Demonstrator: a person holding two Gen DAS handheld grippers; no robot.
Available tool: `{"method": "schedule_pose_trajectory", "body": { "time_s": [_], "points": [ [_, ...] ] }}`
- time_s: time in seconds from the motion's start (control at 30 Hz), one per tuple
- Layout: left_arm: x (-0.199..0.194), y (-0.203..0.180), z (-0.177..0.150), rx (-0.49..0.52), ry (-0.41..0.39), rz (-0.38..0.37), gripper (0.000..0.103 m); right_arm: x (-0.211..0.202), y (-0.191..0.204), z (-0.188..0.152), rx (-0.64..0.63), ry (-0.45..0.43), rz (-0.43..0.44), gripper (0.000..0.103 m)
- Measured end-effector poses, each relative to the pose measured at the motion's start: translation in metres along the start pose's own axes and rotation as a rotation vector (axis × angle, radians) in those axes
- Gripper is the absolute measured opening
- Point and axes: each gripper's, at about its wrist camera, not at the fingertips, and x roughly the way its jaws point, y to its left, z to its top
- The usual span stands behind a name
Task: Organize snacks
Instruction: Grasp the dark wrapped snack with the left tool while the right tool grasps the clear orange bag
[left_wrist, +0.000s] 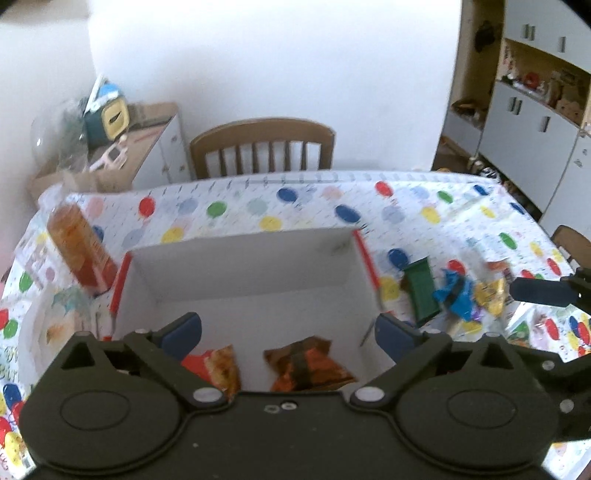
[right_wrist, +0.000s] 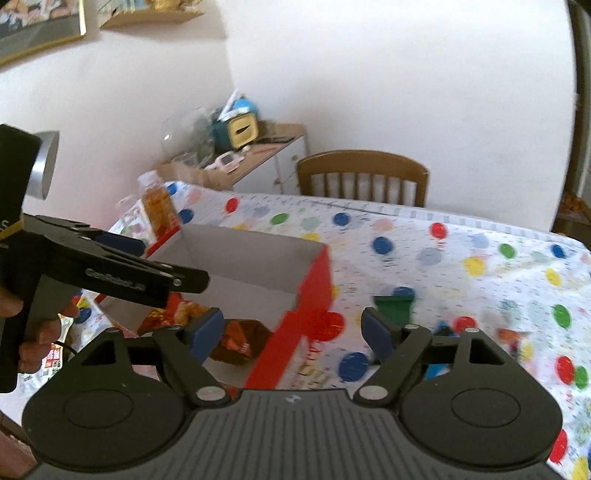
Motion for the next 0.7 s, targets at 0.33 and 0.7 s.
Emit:
{"method": "schedule_pose_trajectory", "body": {
  "time_s": [0.33,0.7],
  "points": [
    [-0.005,-0.044,-0.001,0.009,-0.055,-0.105,0.102,-0.035,-0.042,-0.035,0.036,-0.017,-0.112,0.084],
    [0.015,-0.097,-0.017,0.041,-0.003,-0.178,0.102,-0.034,-0.092,-0.081,0.055,0.079,-0.263,0.083]
  ]
}}
